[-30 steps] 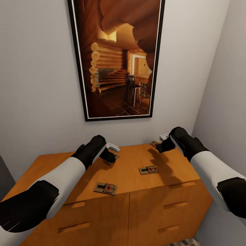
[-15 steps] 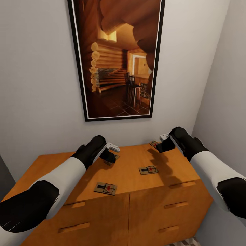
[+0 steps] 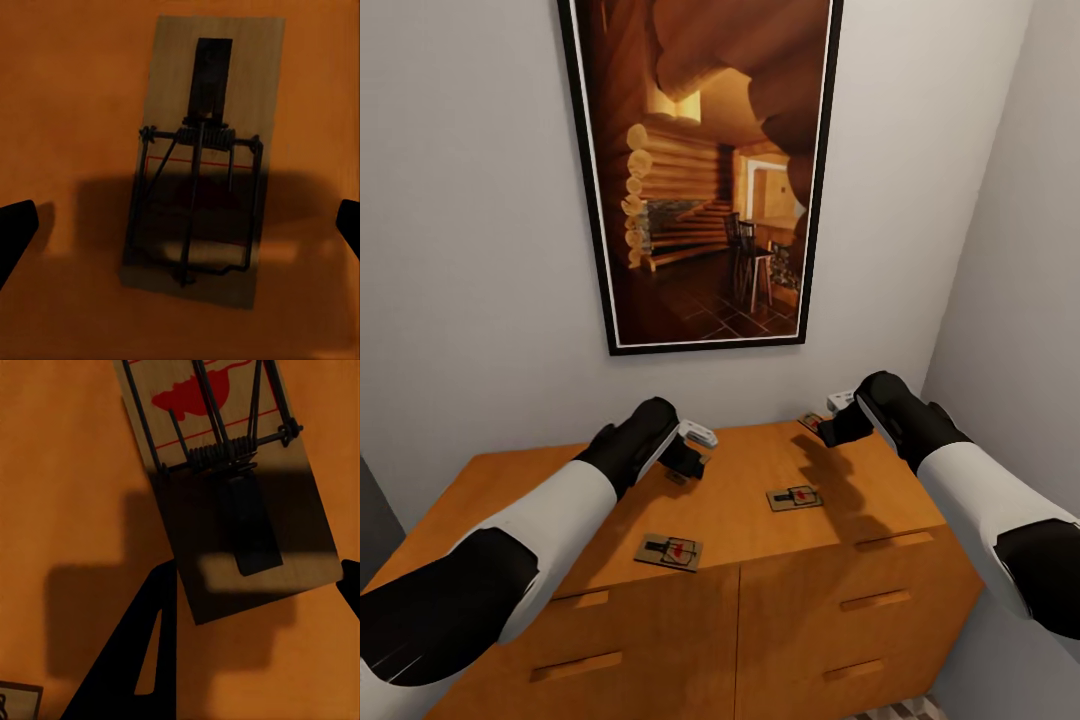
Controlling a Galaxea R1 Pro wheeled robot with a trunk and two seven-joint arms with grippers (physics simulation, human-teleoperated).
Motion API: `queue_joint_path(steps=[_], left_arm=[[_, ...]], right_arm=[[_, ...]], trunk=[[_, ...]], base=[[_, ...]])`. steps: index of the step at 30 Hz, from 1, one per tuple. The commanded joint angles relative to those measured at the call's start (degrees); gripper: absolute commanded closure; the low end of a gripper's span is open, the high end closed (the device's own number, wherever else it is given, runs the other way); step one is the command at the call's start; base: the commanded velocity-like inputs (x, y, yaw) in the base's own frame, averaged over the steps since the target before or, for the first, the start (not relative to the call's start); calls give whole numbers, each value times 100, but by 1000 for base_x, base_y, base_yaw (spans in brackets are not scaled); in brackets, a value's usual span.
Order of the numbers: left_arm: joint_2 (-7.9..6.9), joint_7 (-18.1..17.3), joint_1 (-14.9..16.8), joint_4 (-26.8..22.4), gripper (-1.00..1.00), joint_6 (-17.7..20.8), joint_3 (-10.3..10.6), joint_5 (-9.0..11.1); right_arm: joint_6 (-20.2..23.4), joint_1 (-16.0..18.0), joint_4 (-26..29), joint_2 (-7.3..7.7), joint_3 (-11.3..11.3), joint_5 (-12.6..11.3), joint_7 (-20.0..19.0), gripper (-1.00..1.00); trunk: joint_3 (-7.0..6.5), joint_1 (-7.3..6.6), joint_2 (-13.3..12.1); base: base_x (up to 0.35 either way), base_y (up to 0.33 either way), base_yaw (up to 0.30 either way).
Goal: Take the four mousetraps from the cabinet in the bathroom and place them on the bathroom floor. Make sure all four end up on the same floor surface, and ensure that at least two of them are either under or directly next to the same bathroom sink.
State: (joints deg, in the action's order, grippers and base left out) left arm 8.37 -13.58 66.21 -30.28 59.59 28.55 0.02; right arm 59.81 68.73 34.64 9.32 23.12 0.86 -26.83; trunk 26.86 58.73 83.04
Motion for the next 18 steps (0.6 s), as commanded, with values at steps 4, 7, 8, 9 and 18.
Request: queue_joint_path(steps=[4, 7, 8, 9, 18], left_arm=[[4, -13, 6, 2, -100, 18, 32, 4], [5, -13, 6, 3, -100, 18, 38, 5], [4, -13, 6, 3, -100, 18, 41, 8], [5, -13, 6, 4, -100, 18, 42, 9], [12, -13, 6, 4, -100, 18, 45, 17]], right_arm=[[19, 6, 8, 8, 32, 2, -16, 100], [19, 6, 8, 8, 33, 2, -16, 100], [19, 7, 8, 8, 33, 2, -16, 100], [19, 7, 8, 8, 34, 2, -16, 100], [19, 6, 8, 8, 34, 2, -16, 100]], trunk=[[7, 0, 4], [7, 0, 4], [7, 0, 4], [7, 0, 4], [7, 0, 4]], base=[[0, 0, 0], [0, 0, 0], [0, 0, 0], [0, 0, 0], [0, 0, 0]])
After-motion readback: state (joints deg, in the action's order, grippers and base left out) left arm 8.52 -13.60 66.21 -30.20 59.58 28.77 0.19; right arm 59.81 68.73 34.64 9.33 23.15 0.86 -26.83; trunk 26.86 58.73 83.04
